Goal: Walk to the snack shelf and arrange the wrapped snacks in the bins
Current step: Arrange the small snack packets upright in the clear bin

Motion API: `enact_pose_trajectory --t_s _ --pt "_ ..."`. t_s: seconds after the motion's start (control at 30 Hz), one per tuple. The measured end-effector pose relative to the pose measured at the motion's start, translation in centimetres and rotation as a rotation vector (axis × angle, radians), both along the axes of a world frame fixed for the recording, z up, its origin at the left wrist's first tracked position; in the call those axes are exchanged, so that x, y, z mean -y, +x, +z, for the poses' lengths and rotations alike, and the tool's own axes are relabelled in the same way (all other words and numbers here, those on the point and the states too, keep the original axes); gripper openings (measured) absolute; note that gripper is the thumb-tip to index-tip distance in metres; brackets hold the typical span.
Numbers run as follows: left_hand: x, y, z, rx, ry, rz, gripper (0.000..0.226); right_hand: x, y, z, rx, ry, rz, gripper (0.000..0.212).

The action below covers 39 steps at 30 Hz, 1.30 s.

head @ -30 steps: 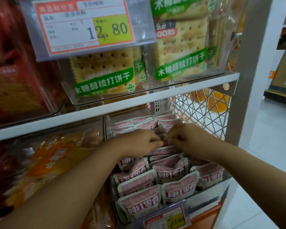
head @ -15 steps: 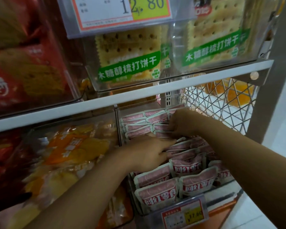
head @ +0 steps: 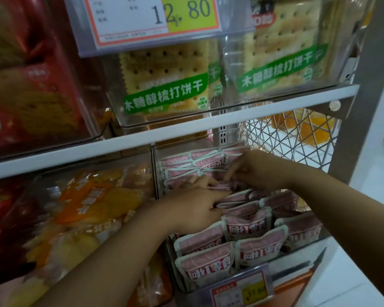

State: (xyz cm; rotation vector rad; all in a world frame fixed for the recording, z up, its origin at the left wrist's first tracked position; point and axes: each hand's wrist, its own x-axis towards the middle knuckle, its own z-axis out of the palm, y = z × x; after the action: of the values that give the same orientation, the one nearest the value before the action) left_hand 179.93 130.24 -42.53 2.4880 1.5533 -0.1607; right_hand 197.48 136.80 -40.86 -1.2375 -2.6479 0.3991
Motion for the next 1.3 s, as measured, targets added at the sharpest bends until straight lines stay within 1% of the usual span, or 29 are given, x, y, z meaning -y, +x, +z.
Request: enact_pose_trajectory --t_s 0.03,0.07,0.13,0.17,0.23,0.27,0.3,0.37,0.4,0.47,0.53,0.6,0.73,0.87,0.93,1.03,1.13,1.23,1.3 --pt "-0.1 0.0 0.1 -0.008 -0.010 0.028 0.050 -0.1 0.5 0.0 -0.045 0.040 -0.033 0.027" --pt "-0.3 0.0 0.1 -0.015 -0.034 0.060 0.051 -0.2 0.9 0.0 -0.050 0.069 -0.072 0.029" --pt "-1.0 0.2 0.4 -0.016 -0.101 0.109 0.052 -0.2 1.4 -0.3 0.030 0.052 -0.133 0.026" --pt "-1.4 0.3 0.6 0.018 -0.128 0.114 0.049 -0.2 1.5 -0.5 0.078 0.024 -0.152 0.023" --pt "-2.2 0.7 1.2 0.165 -0.149 0.138 0.042 -0.3 1.5 -0.6 0.122 0.010 -0.198 0.026" --pt "-2.6 0.9 1.4 0.232 -0.126 0.157 0.039 -0.4 1.5 -0.5 0.123 0.018 -0.218 0.029" --pt "-3.1 1.1 1.6 0.251 -0.052 0.162 0.034 -0.4 1.5 -0.4 0.129 0.024 -0.226 0.032" --pt "-4.2 1.4 1.5 0.175 0.147 0.138 0.037 -0.3 1.4 -0.5 0.164 0.029 -0.221 0.034" --pt "-4.8 1.4 1.3 0.140 0.186 0.120 0.039 -0.2 1.4 -0.6 0.180 0.034 -0.220 0.034" --pt "-5.8 1.4 0.6 0.099 0.107 0.107 0.041 -0.1 1.3 -0.7 0.180 0.047 -0.230 0.035" --pt "-6.5 1.2 0.2 0.110 0.031 0.134 0.039 -0.1 1.2 -0.9 0.168 0.068 -0.239 0.036" --pt "-6.9 1.0 0.2 0.132 0.044 0.155 0.033 -0.2 1.2 -1.2 0.154 0.098 -0.233 0.033" --pt "-7.3 0.8 0.1 0.052 0.132 0.167 0.024 -0.6 1.4 -1.2 0.106 0.079 -0.238 0.019" --pt "-7.4 0.7 0.0 -0.081 0.299 0.157 0.022 -0.4 1.0 -0.9 0.242 -0.023 -0.211 0.020" --pt "-7.0 0.8 -0.1 -0.171 0.378 0.140 0.019 -0.2 0.9 -0.9 0.290 0.015 -0.242 0.026" --pt "-6.8 1.1 -0.4 -0.242 0.465 0.130 0.014 0.2 1.2 -0.4 0.255 0.130 -0.323 0.027" --pt "-7.1 1.1 -0.6 -0.251 0.458 0.191 0.012 0.5 1.3 -0.8 0.272 0.144 -0.327 0.016" --pt "-7.3 0.9 -0.6 -0.201 0.424 0.289 0.012 0.5 1.0 -1.6 0.333 0.044 -0.234 0.016" --pt "-6.8 0.9 -0.3 -0.134 0.410 0.307 0.016 0.8 1.1 -1.3 0.358 -0.002 -0.208 0.017"
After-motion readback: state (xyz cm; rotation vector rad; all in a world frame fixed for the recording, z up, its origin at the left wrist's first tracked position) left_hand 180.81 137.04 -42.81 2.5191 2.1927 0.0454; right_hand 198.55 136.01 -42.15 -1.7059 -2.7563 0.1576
